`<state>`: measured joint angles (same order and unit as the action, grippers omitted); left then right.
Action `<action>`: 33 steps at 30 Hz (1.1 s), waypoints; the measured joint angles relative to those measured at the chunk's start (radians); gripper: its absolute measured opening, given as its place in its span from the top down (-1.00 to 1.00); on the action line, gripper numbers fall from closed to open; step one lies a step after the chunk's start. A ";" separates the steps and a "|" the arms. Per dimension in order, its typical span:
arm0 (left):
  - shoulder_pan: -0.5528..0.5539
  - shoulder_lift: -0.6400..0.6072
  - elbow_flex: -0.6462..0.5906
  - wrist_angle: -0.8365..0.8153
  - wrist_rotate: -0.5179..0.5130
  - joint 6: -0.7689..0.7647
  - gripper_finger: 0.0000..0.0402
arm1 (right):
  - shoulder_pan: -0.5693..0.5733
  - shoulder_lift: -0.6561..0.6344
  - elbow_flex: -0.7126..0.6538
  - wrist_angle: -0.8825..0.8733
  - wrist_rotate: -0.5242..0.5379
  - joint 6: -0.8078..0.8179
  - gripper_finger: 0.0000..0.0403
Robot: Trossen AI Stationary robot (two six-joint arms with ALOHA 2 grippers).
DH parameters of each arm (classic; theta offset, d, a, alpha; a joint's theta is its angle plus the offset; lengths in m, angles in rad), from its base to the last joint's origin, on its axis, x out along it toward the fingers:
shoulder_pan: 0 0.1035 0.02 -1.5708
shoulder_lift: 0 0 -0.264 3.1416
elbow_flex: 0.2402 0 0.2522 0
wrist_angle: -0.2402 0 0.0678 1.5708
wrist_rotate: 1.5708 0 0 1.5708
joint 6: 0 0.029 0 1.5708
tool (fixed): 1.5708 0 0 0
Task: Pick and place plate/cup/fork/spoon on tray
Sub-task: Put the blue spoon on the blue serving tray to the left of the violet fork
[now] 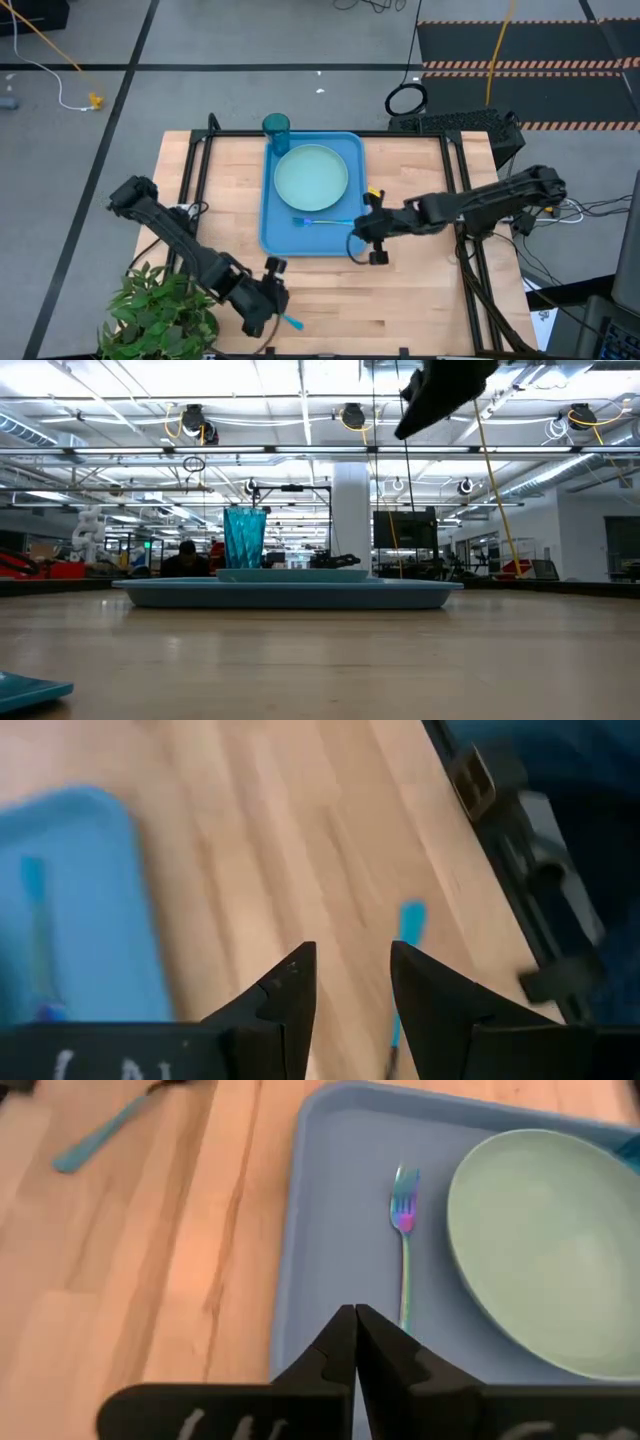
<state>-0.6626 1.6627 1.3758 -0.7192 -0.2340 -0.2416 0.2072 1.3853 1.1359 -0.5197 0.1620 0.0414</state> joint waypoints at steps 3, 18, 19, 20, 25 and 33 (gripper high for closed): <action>0.008 0.064 0.000 -0.021 0.051 -0.007 0.33 | 0.027 -0.034 -0.031 -0.001 0.023 0.013 1.00; -0.008 0.249 -0.001 -0.107 0.092 -0.122 0.33 | 0.050 -0.088 -0.092 -0.001 0.025 0.116 1.00; -0.017 0.251 -0.001 -0.107 0.079 -0.132 0.33 | 0.050 -0.088 -0.092 -0.002 0.025 0.116 1.00; -0.024 0.251 -0.001 -0.107 0.069 -0.139 0.33 | 0.050 -0.088 -0.092 -0.001 0.023 0.119 1.00; -0.062 0.245 -0.053 -0.079 0.033 -0.191 0.33 | 0.051 -0.088 -0.092 -0.001 0.022 0.126 1.00; -0.099 0.242 -0.179 0.037 0.031 -0.235 0.33 | 0.051 -0.088 -0.093 0.000 0.021 0.113 1.00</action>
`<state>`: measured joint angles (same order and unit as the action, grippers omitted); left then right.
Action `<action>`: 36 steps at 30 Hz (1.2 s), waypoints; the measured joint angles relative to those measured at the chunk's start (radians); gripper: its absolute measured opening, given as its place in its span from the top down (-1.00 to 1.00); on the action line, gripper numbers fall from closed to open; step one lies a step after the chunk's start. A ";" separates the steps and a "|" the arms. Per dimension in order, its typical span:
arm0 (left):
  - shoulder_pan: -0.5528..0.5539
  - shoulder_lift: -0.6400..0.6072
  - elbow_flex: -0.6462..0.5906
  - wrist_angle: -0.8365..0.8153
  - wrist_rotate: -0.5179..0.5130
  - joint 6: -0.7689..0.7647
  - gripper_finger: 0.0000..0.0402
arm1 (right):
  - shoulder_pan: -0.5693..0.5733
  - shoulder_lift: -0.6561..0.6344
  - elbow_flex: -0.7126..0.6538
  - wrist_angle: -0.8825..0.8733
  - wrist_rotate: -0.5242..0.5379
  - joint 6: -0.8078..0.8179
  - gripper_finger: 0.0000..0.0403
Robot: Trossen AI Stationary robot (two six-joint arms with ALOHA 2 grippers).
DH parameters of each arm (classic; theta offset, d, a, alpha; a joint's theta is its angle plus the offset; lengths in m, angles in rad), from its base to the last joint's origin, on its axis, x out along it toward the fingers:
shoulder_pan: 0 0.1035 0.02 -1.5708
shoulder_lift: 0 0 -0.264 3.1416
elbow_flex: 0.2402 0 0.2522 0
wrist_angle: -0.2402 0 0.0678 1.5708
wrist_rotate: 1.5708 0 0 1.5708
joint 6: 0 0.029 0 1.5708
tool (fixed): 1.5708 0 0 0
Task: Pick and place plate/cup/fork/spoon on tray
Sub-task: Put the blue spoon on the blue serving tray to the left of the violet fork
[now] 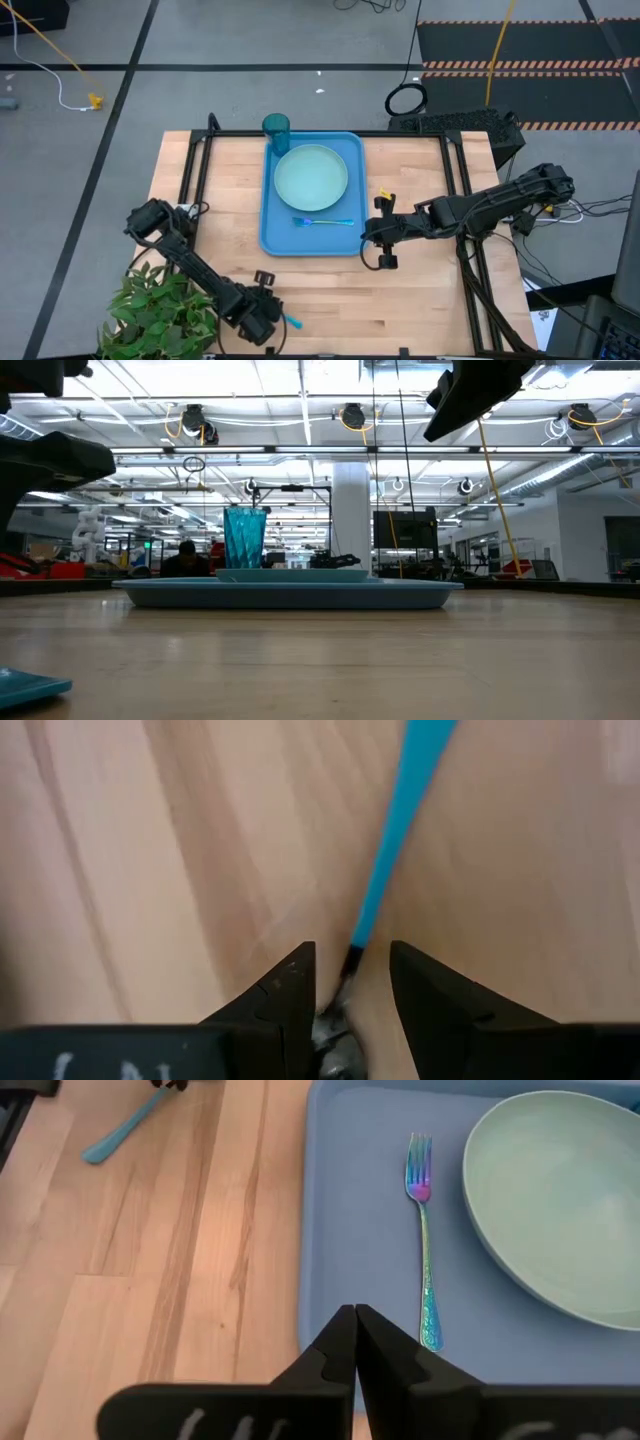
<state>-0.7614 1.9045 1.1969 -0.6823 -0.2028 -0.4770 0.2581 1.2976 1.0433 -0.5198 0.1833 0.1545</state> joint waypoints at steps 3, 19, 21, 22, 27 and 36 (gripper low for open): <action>-0.003 -0.001 -0.018 0.029 -0.002 0.001 0.33 | -0.001 0.000 0.000 0.003 0.000 -0.012 1.00; 0.018 -0.005 -0.049 0.117 0.016 0.055 0.78 | -0.001 0.000 0.000 0.038 0.000 -0.043 1.00; 0.027 -0.004 -0.049 0.122 0.016 0.058 0.90 | -0.001 0.000 0.000 0.038 0.000 -0.043 1.00; 0.034 -0.005 -0.048 0.127 0.014 0.064 0.94 | -0.001 0.000 0.000 0.038 0.000 -0.043 1.00; 0.084 -0.043 -0.053 0.130 -0.032 0.083 0.90 | -0.001 0.000 0.000 0.038 0.001 -0.055 1.00; 0.191 -0.244 -0.050 0.119 -0.151 0.208 0.93 | -0.001 0.000 0.000 0.035 0.003 -0.066 1.00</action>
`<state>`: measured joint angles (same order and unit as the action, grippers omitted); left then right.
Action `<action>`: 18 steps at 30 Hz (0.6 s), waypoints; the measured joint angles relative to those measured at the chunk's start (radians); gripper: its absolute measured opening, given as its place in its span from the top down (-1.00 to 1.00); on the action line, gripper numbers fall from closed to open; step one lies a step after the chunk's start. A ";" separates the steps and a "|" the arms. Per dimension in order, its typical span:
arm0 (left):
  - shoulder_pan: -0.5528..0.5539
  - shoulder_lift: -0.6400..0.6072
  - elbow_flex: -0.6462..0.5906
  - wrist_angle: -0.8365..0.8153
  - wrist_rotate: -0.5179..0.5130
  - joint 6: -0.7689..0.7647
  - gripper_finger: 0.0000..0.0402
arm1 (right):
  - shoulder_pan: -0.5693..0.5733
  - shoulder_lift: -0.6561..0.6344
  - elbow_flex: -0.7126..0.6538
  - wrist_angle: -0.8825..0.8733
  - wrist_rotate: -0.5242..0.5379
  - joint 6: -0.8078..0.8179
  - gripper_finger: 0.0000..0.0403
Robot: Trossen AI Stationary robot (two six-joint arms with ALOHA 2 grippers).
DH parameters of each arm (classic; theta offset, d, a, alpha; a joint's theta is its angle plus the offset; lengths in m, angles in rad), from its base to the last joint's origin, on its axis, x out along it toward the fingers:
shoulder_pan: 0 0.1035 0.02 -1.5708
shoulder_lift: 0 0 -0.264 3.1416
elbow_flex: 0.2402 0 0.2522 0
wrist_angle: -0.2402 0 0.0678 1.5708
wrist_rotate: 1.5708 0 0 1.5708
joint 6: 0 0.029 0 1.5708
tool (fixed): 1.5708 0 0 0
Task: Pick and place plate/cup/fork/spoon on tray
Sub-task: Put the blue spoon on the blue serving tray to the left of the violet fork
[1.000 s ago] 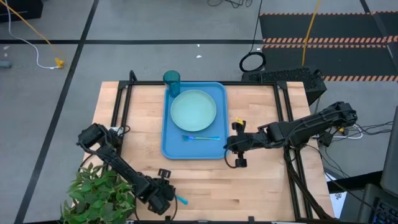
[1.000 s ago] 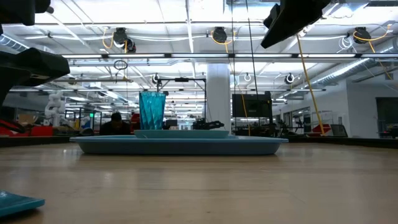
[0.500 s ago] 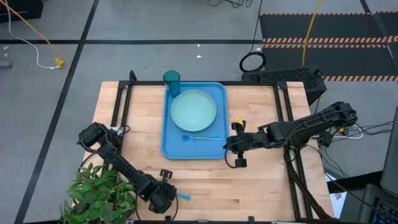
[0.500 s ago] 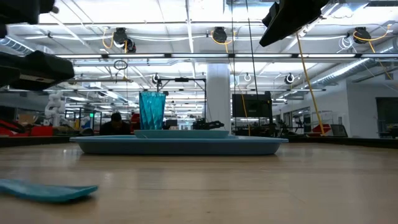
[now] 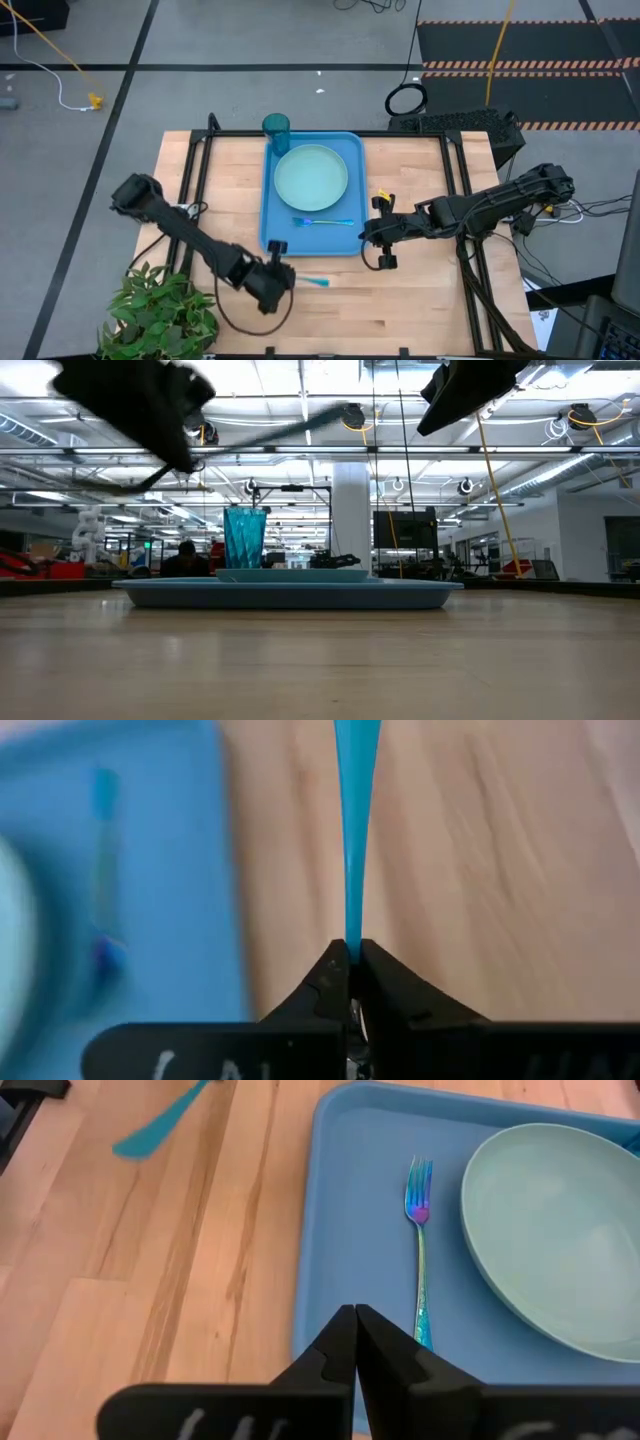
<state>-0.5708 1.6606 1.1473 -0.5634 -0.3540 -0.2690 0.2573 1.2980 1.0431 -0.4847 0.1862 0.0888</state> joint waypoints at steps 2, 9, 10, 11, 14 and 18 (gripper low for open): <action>0.030 -0.038 0.001 -0.001 -0.037 0.041 0.93 | 0.000 0.000 0.000 -0.008 0.000 0.000 1.00; 0.181 -0.089 0.001 0.122 -0.046 0.216 0.94 | 0.011 -0.050 0.000 -0.020 0.045 -0.007 1.00; 0.201 -0.087 0.001 0.127 -0.031 0.232 0.94 | 0.020 -0.065 0.000 -0.018 0.077 -0.008 1.00; 0.220 -0.084 0.000 0.135 -0.021 0.243 0.94 | 0.029 -0.080 0.000 -0.016 0.108 -0.007 1.00; 0.269 -0.062 0.001 0.185 0.012 0.273 0.96 | 0.064 -0.125 0.000 -0.026 0.186 -0.006 1.00; 0.312 -0.025 0.001 0.243 0.047 0.288 0.96 | 0.112 -0.170 0.000 -0.033 0.282 0.002 1.00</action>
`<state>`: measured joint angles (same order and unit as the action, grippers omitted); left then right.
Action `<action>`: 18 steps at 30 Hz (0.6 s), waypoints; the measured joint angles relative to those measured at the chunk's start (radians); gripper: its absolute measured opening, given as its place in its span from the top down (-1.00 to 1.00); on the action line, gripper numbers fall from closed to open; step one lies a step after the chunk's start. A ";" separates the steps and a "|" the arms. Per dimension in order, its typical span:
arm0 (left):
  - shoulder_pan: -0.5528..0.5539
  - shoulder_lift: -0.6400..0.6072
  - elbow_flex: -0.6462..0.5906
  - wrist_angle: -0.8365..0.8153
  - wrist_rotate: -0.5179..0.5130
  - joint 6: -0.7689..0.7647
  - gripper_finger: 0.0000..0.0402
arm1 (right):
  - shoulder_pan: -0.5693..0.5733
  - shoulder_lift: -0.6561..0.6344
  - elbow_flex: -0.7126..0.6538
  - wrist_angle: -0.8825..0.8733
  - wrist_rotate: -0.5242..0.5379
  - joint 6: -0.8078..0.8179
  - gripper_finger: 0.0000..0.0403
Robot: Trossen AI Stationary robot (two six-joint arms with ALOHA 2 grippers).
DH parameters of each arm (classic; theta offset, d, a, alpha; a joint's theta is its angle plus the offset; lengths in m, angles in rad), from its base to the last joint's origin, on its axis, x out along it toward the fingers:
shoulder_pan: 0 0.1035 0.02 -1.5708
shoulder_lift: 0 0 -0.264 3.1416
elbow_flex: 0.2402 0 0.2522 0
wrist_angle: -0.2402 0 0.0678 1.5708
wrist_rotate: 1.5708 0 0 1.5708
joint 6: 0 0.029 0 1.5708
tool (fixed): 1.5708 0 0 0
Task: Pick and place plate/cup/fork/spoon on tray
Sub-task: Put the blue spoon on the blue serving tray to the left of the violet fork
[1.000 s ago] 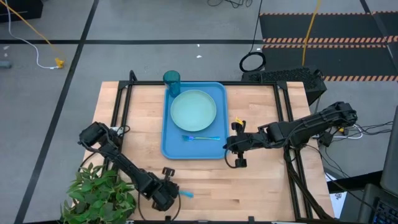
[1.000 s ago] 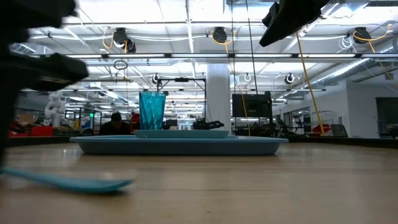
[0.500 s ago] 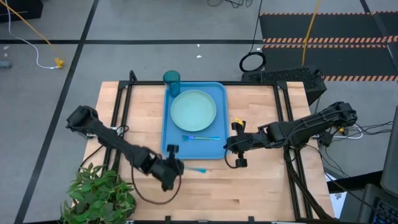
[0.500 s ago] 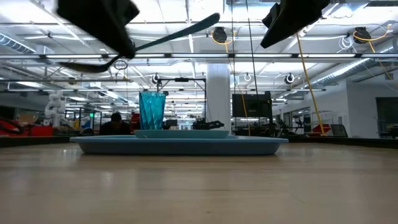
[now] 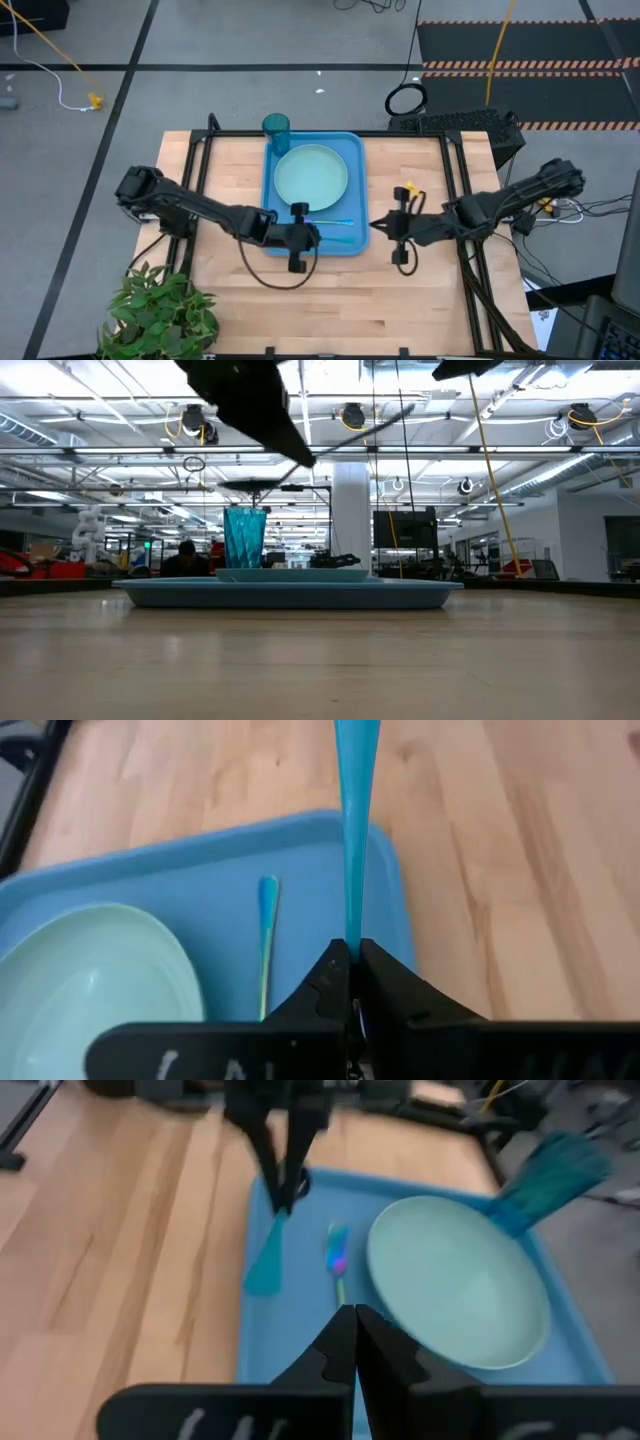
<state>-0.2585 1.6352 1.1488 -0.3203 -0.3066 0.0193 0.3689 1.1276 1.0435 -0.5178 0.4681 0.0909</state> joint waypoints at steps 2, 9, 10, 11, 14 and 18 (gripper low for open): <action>0.009 0.027 -0.001 0.008 0.008 0.001 0.93 | 0.021 -0.014 0.000 0.001 0.050 0.002 1.00; 0.041 0.140 -0.001 0.092 0.030 0.005 0.95 | 0.080 -0.018 0.000 -0.007 0.138 0.002 1.00; 0.046 0.158 -0.001 0.100 0.029 0.005 0.95 | 0.084 -0.017 0.000 -0.007 0.138 0.002 1.00; 0.052 0.174 -0.001 0.120 0.031 0.005 0.95 | 0.088 -0.017 0.000 -0.008 0.138 0.002 1.00; 0.073 0.209 -0.002 0.119 0.056 0.005 0.92 | 0.096 -0.017 0.000 -0.009 0.138 0.002 1.00; 0.103 0.252 -0.001 0.126 0.115 0.000 0.94 | 0.096 -0.017 0.000 -0.010 0.138 0.002 1.00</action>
<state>-0.1556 1.8872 1.1477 -0.1941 -0.1914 0.0188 0.4648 1.1107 1.0431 -0.5274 0.6060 0.0927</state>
